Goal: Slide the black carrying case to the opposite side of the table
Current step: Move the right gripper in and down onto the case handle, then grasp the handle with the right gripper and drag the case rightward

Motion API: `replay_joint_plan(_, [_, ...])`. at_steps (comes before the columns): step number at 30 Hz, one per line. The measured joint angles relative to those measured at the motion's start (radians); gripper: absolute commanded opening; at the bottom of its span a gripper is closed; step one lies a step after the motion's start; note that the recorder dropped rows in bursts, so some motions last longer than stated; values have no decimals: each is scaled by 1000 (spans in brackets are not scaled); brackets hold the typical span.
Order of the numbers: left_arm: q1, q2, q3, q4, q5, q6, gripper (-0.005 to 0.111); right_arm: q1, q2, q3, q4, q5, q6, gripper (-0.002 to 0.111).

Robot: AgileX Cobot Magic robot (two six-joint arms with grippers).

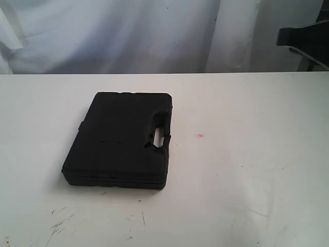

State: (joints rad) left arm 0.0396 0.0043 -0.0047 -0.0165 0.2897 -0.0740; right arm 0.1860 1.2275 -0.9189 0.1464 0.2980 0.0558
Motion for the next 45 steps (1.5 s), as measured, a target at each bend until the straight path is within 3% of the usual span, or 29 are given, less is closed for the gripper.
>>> replay_joint_plan(10, [0,0,0,0,0,0,0,102,282,-211,26,163,-19,0])
replay_joint_plan(19, [0,0,0,0,0,0,0,140,591,-495,165,434,1,0])
replay_joint_plan(28, [0,0,0,0,0,0,0,274,851,-815,75,590,189,0])
replay_joint_plan(30, [0,0,0,0,0,0,0,279,884,-855,68,607,220,6])
replay_joint_plan(34, [0,0,0,0,0,0,0,279,963,-908,61,623,262,40])
replay_joint_plan(36, [0,0,0,0,0,0,0,279,985,-910,61,626,288,51])
replay_joint_plan(45, [0,0,0,0,0,0,0,279,1039,-914,100,582,336,54])
